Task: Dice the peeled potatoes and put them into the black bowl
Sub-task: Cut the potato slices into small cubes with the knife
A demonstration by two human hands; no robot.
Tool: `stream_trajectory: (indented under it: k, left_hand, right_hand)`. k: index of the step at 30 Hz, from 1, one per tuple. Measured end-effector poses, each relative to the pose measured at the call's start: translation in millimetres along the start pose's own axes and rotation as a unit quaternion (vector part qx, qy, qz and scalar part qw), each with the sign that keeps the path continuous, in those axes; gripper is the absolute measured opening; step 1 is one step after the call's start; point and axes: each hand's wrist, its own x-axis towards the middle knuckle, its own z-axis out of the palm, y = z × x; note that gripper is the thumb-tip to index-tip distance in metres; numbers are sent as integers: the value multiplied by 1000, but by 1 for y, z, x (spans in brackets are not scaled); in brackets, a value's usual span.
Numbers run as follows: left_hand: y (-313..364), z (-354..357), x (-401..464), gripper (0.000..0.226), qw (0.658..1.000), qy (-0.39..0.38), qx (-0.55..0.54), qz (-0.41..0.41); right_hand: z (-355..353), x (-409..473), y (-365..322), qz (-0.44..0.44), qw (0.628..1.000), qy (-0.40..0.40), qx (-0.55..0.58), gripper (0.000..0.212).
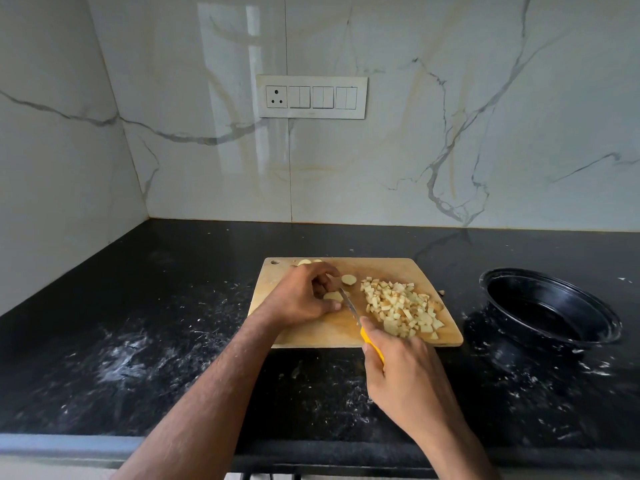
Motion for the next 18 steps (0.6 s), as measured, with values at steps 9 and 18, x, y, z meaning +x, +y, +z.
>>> stream_trajectory:
  k: [9,18]
  left_hand:
    - [2,-1,-2,58,999,15,-19,-20]
    - [4,-3,-3,61,1000,-13,-14,-11]
  right_hand:
    - [1,2,3,10,999,-36,-12,38]
    - [4,26,-2,10,998,-45,-33,29]
